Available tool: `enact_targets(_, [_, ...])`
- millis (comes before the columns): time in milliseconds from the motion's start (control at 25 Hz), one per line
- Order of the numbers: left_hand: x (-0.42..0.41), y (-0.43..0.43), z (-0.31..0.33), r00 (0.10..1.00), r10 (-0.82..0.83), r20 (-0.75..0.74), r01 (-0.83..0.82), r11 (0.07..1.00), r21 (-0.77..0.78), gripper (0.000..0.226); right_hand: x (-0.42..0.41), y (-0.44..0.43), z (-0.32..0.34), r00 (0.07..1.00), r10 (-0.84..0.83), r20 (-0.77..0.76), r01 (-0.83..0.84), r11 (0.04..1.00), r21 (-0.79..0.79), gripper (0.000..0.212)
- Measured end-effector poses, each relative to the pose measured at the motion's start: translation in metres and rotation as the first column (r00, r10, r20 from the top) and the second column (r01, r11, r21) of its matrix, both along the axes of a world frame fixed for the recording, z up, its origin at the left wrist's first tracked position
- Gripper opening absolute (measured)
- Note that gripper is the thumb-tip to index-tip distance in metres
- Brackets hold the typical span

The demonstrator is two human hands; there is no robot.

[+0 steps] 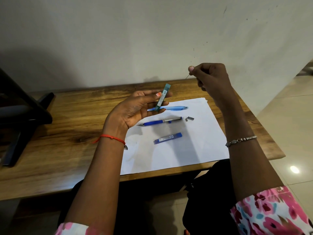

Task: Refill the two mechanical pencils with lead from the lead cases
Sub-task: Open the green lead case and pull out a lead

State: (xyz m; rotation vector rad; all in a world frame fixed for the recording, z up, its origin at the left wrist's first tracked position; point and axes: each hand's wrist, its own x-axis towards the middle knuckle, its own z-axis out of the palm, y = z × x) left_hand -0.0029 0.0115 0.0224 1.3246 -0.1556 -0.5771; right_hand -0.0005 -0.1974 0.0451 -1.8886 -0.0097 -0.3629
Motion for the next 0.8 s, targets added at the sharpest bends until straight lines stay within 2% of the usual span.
enact_targets(160, [-0.002,-0.004,-0.001,1.0,-0.023,0.0,0.023,1.0,-0.001,0.02,-0.002,0.012,0.001,0.995,0.093,-0.037,-0.095,0.992,-0.078,0.019])
enact_targets(520, [-0.001,-0.007,-0.003,1.0,-0.008,-0.003,0.008,0.999,0.042,0.018,0.0,0.013,0.0,0.985,0.156,-0.067,-0.16,0.986,-0.05,0.015])
enact_targets(600, [-0.001,-0.007,-0.003,1.0,0.012,-0.004,-0.012,0.999,0.047,0.018,0.003,0.008,-0.002,0.976,0.179,-0.124,-0.168,0.981,0.093,0.017])
enact_targets(680, [0.0,-0.007,-0.004,0.999,0.033,-0.015,-0.032,0.998,0.05,0.018,0.005,0.002,-0.003,0.954,0.261,-0.147,-0.214,0.937,0.276,0.029])
enact_targets(800, [0.001,-0.007,-0.005,0.998,0.059,-0.032,-0.057,0.997,0.057,0.018,0.004,-0.003,-0.004,0.939,0.342,-0.041,-0.302,0.874,0.379,0.03])
